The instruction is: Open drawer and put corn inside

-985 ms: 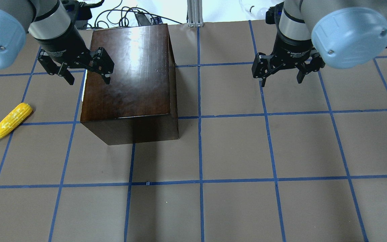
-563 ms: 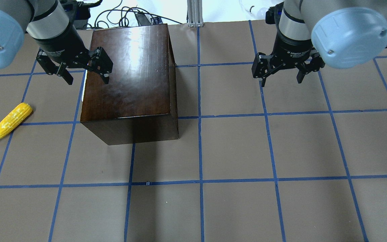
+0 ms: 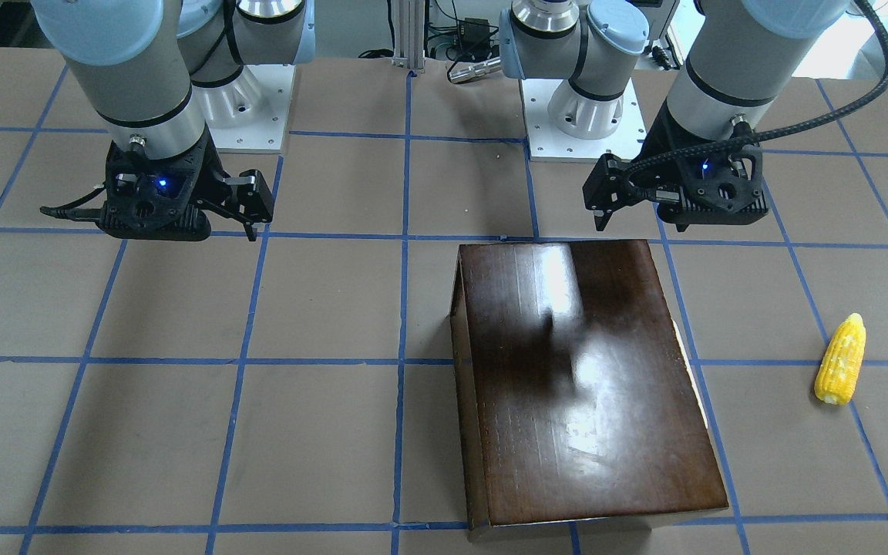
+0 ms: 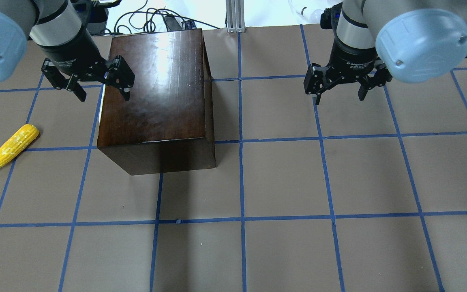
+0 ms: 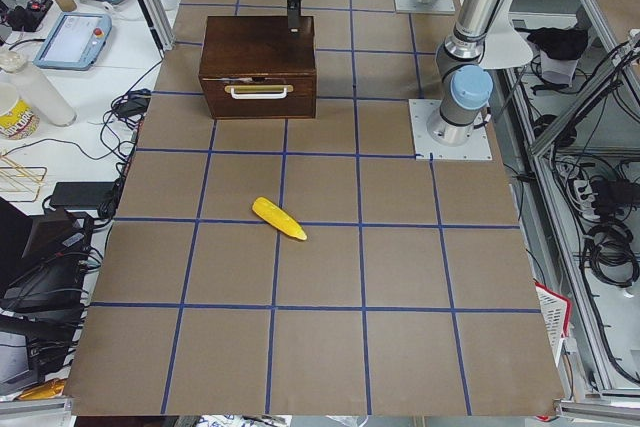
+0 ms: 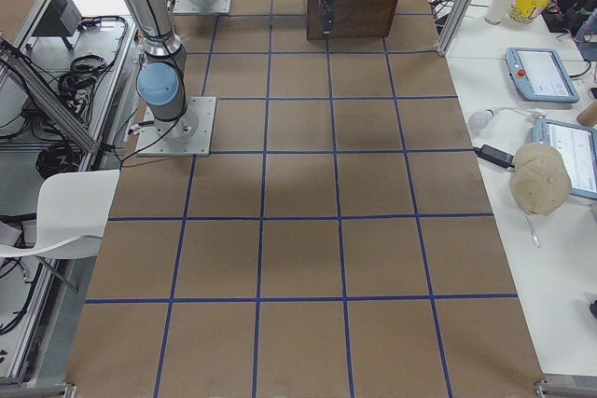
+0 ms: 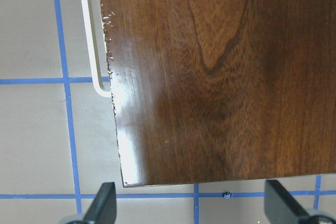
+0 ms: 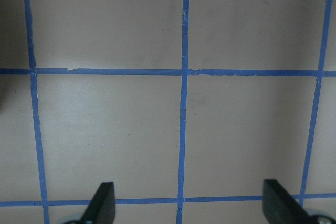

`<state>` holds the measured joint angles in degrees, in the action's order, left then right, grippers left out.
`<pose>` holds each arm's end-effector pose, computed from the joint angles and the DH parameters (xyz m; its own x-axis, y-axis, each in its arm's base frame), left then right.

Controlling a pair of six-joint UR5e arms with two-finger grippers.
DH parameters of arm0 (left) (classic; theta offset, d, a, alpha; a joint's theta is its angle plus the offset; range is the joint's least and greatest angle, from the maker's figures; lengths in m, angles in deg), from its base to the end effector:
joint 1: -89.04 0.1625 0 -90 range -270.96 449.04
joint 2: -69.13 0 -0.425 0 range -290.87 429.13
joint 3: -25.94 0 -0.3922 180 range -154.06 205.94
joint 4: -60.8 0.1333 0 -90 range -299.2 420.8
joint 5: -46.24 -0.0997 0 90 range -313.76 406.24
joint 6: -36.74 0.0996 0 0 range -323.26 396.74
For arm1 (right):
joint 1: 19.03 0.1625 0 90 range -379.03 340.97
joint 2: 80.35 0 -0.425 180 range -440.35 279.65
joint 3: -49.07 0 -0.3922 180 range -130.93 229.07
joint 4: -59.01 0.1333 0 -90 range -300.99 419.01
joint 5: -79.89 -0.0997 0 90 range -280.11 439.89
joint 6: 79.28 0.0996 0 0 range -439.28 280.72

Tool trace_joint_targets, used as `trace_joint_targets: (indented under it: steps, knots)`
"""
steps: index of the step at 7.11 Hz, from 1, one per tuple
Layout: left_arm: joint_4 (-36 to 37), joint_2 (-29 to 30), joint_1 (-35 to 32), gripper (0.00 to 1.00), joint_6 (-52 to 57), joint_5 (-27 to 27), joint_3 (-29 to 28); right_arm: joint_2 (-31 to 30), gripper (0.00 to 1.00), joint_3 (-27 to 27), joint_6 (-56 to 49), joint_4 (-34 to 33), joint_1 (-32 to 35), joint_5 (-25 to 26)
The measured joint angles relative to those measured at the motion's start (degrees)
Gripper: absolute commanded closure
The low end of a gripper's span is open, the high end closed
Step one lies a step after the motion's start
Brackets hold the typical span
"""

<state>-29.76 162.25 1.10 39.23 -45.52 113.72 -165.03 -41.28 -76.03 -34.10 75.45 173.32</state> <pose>-0.1117 -0.5168 0.4786 -0.9995 0.0083 -0.0296 0.0075 0.9996 0.0268 0.1679 -0.5133 0.4431 -0.9978 -0.0240 0.0622 -0.0215 0.9989 0.0412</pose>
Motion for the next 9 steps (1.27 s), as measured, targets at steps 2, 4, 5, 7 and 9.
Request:
trace_joint_targets:
  steps: [2, 4, 5, 7, 9]
  knots:
    - [0.0, 0.1, 0.5, 0.00, 0.0, 0.0, -0.3, 0.0, 0.00, 0.0, 0.0, 0.0, 0.0, 0.0]
    - [0.1, 0.5, 0.8, 0.00, 0.1, 0.1, -0.4, 0.0, 0.00, 0.0, 0.0, 0.0, 0.0, 0.0]
    - [0.1, 0.5, 1.0, 0.00, 0.1, 0.1, -0.5, 0.0, 0.00, 0.0, 0.0, 0.0, 0.0, 0.0]
    - [0.1, 0.8, 4.1, 0.00, 1.3, 0.5, -2.4, 0.0, 0.00, 0.0, 0.0, 0.0, 0.0, 0.0]
    - [0.0, 2.2, 10.3, 0.00, 5.9, 3.0, -5.6, 0.0, 0.00, 0.0, 0.0, 0.0, 0.0, 0.0]
